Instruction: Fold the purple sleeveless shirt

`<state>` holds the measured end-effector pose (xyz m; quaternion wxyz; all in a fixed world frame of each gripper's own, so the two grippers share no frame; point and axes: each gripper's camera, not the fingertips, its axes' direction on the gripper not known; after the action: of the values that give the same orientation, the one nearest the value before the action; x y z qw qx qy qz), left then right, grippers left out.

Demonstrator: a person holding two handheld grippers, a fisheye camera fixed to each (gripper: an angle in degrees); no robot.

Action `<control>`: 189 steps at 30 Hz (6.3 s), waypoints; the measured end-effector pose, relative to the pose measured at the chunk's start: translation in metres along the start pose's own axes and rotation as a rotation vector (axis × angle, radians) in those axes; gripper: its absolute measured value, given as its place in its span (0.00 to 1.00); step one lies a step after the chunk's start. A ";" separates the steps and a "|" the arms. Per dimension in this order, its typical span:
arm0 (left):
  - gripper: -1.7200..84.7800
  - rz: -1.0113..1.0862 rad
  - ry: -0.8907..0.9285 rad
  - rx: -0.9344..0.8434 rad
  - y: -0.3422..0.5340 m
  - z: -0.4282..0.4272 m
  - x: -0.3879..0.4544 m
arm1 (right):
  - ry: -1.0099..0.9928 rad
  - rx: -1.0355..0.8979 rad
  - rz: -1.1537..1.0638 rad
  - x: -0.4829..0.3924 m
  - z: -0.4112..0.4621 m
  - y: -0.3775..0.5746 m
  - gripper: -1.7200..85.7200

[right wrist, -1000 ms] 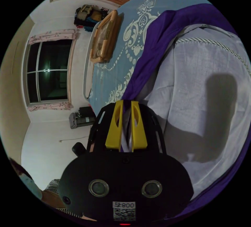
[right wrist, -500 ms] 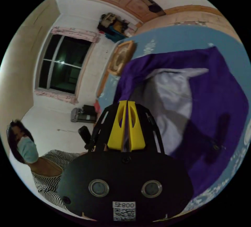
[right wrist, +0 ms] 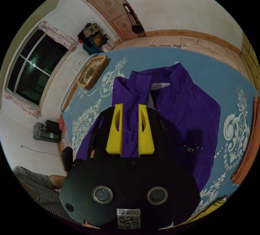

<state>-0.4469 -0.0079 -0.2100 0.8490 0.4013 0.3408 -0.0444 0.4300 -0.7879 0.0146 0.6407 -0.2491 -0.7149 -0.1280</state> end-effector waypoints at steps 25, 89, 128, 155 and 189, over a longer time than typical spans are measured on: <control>0.08 -0.016 -0.144 0.188 -0.035 0.003 -0.030 | 0.399 -0.247 -0.223 -0.050 0.063 -0.128 0.06; 0.04 0.075 -0.365 -0.197 -0.003 0.097 0.005 | 0.079 -0.243 0.045 0.101 -0.048 0.092 0.09; 0.05 -0.027 -0.611 0.107 -0.158 -0.046 -0.135 | -0.091 -0.315 -0.107 0.058 0.010 0.363 0.02; 0.12 0.116 -0.223 -0.156 0.012 0.090 -0.030 | 0.261 -0.416 0.042 0.032 -0.032 0.617 0.14; 0.05 -0.030 -0.273 0.003 -0.313 0.215 -0.138 | -0.044 -0.292 -0.049 0.052 -0.043 0.602 0.03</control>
<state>-0.5444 -0.3992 -0.2329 0.8862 0.3874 0.2282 -0.1117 0.7774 -0.2916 -0.0099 0.5786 -0.3250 -0.7083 -0.2407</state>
